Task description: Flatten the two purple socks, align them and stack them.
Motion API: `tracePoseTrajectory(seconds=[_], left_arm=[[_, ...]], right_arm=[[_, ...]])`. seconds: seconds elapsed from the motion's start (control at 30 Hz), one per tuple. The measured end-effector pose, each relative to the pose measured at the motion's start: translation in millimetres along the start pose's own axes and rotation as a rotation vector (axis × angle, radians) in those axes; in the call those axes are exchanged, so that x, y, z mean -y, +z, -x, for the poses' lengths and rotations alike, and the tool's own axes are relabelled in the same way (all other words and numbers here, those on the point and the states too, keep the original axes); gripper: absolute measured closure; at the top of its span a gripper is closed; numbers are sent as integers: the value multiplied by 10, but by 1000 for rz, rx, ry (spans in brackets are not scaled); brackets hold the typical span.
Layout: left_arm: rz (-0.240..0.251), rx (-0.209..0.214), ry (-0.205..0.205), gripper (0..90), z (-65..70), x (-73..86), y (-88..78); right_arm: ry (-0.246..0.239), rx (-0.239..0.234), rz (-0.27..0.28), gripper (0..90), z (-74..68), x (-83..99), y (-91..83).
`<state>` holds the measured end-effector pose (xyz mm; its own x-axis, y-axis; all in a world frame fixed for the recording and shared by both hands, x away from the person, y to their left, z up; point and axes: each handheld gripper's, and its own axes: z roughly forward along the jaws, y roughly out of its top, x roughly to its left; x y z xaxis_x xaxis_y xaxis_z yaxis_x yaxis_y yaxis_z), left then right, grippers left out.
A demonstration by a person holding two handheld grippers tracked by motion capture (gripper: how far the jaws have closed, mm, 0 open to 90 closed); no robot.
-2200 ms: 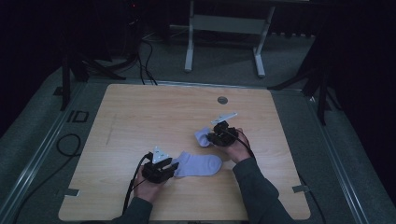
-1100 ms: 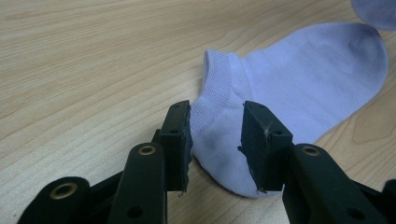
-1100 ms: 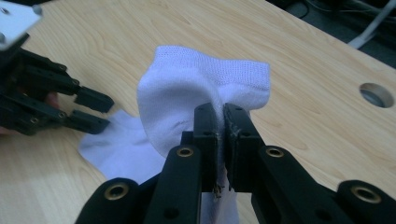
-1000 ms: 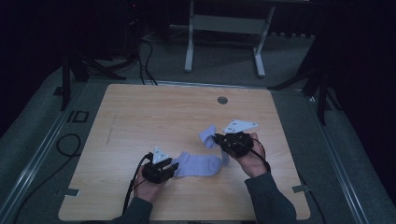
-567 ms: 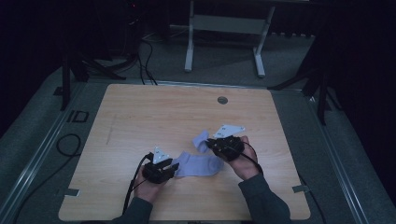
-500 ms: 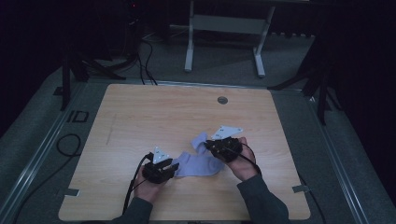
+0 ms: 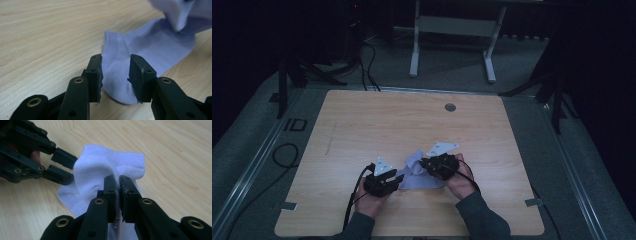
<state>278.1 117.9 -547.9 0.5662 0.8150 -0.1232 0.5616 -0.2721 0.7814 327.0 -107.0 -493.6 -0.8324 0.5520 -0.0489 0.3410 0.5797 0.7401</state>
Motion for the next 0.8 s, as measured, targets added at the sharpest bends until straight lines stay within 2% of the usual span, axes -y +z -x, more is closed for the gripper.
tracePoseTrajectory(seconds=[0.27,0.43,0.53,0.6,0.73,0.8], left_arm=[[49,110,-23,637,22,-50,-126],[49,142,-15,640,63,-72,-108],[40,147,-4,642,88,-81,-69],[37,133,0,674,101,-90,-38],[28,109,32,877,129,-79,-7],[23,102,39,885,139,-70,-4]], right_arm=[[-2,-14,-7,842,-85,4,105],[1,-16,-15,842,-104,25,148],[6,-17,-15,842,-109,25,157],[2,-22,-16,842,-118,23,166],[-8,-37,-29,834,-142,29,185],[-9,-51,-34,786,-145,33,187]])
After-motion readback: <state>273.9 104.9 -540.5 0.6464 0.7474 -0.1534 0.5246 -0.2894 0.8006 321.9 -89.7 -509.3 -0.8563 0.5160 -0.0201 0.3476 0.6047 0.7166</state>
